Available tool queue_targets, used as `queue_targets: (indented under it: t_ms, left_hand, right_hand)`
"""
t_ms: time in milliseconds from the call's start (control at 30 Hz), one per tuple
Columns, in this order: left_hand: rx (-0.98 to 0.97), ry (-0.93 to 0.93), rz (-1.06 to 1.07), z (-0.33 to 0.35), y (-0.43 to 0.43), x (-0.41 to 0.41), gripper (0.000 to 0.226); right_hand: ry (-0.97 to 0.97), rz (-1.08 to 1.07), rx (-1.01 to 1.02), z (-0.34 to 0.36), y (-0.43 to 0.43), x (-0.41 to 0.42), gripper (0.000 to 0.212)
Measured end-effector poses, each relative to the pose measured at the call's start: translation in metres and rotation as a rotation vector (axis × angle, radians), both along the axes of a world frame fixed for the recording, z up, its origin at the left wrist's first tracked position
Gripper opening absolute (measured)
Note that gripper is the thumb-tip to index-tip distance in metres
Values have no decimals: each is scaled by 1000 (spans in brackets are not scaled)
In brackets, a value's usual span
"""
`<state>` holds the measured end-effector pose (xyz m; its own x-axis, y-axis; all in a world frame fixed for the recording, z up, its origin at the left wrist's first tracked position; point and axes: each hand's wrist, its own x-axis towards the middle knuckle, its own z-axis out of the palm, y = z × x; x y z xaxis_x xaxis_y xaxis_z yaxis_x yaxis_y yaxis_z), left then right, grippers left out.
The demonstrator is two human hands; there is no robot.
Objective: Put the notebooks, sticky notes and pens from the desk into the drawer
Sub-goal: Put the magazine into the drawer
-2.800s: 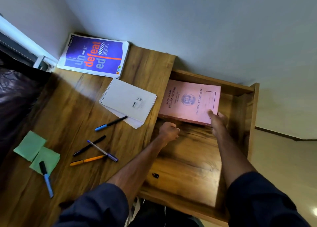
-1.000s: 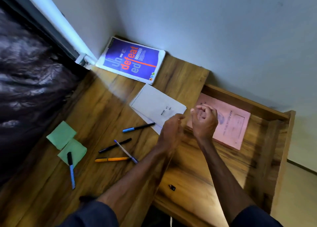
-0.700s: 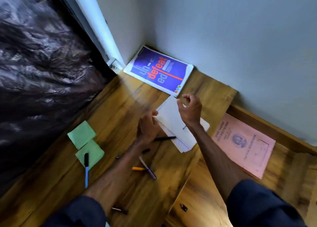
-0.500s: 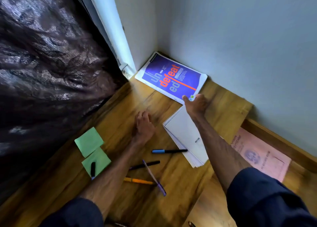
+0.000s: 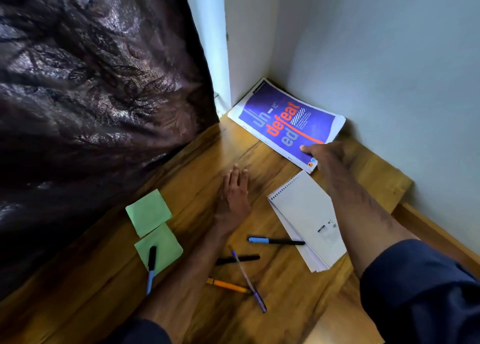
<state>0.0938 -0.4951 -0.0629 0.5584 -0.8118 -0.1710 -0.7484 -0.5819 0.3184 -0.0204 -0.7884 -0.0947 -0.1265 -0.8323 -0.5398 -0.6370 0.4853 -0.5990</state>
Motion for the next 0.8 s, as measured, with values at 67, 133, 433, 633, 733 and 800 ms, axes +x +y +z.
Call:
queue_targets:
  t_ms: [67,133,433,633,733,800]
  left_hand:
    - [11,18,-3,5,0,1,71]
    - [13,33,-10,11,-1,3,67]
    - [-54,318,153,36,-10,11,38]
    - [-200,594,414,53,-1,-9,24]
    - [-324,906,548,53,0,-26,27]
    - [-417,1163,674,62,-1,-41,27]
  right_hand:
    - [7,-52,-37,19,17,3,80]
    - [23,-7,-137,37,35,3,66]
    - [-527,-165,-370,98,79,-9,56]
    - [-874,-283,7,126,123,-64,31]
    - [-934,-242,28,128,149,-110,32]
    - [-964,-242,13,127,166,-144,34]
